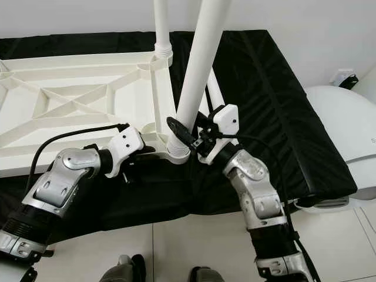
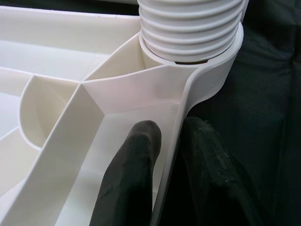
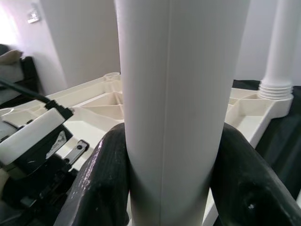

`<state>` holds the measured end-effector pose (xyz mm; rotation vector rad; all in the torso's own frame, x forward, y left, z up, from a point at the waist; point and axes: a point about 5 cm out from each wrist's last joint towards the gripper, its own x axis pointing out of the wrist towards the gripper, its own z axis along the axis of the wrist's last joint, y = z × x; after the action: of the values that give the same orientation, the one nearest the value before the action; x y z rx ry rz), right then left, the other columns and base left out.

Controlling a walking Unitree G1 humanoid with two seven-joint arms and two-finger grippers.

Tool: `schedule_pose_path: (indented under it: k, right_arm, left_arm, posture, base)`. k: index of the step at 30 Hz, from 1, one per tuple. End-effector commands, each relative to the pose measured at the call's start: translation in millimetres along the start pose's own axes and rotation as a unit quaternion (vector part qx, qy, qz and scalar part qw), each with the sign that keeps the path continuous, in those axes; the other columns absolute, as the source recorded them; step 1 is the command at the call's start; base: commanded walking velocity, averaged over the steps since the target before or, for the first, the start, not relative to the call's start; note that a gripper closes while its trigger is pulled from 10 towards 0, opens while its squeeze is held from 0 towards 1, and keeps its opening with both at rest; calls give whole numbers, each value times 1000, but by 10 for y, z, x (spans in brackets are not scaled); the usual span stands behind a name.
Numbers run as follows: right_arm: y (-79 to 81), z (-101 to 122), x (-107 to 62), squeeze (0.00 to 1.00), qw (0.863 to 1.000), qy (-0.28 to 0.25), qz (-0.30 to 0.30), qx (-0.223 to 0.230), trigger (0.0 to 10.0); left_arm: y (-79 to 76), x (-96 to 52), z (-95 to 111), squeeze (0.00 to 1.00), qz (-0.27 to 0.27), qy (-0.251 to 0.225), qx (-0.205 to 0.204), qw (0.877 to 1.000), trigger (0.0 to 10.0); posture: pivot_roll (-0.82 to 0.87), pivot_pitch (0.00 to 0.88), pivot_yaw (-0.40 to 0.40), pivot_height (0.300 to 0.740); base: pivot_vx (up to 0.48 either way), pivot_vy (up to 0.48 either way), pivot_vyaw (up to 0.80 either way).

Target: Building children table

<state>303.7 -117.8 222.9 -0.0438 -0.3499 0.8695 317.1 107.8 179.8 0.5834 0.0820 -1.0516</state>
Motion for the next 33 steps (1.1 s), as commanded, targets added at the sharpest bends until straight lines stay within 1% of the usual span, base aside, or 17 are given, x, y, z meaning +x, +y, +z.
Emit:
schedule_pose_path:
  k: [1,5,6,7,8,9,12,13,16,21,33]
  right_arm:
    - [-60,-191,-112,0,998,54,-7,23,10000]
    - [-63,-169,-118,0,997,67,39,27,10000]
    - [-63,-169,-118,0,997,67,39,27,10000]
    - [-75,-163,-120,0,995,76,58,25,10000]
    - [-75,-163,-120,0,995,76,58,25,10000]
    - [-89,-157,-120,0,994,82,72,23,10000]
    - [-107,-152,-121,0,992,91,88,18,10000]
    - [-107,-152,-121,0,992,91,88,18,10000]
    - [-187,-141,-107,0,990,104,99,6,10000]
    - [-231,-129,-73,0,988,107,109,3,10000]
    - [-252,-150,-83,0,984,119,129,18,10000]
  left_arm:
    - [-131,45,-27,0,-34,-6,-13,999,10000]
    - [-139,40,-20,0,-36,-6,-12,999,10000]
    - [-139,40,-20,0,-36,-6,-12,999,10000]
    - [-148,40,-17,0,-38,-6,-12,999,10000]
    - [-148,40,-17,0,-38,-6,-12,999,10000]
    - [-155,39,-15,0,-39,-6,-11,999,10000]
    - [-162,37,-11,0,-41,-6,-11,999,10000]
    - [-162,37,-11,0,-41,-6,-11,999,10000]
    - [-169,29,4,0,-42,-7,-9,999,10000]
    - [-208,17,33,0,-48,-12,-8,999,10000]
    - [-350,-1,65,0,-74,-15,-7,997,10000]
  posture:
    - [-32,230,-7,740]
    - [-30,233,-8,740]
    - [-30,233,-8,740]
    - [-30,236,-8,740]
    - [-30,236,-8,740]
    - [-30,236,-8,740]
    - [-28,238,-7,740]
    - [-28,238,-7,740]
    - [-27,239,-8,740]
    - [-23,240,-9,740]
    - [-21,247,-7,740]
  base:
    - [0,0,0]
    - [0,0,0]
    - [0,0,0]
    - [0,0,0]
    - [0,0,0]
    - [0,0,0]
    - [0,0,0]
    - [0,0,0]
    - [0,0,0]
    - [0,0,0]
    - [0,0,0]
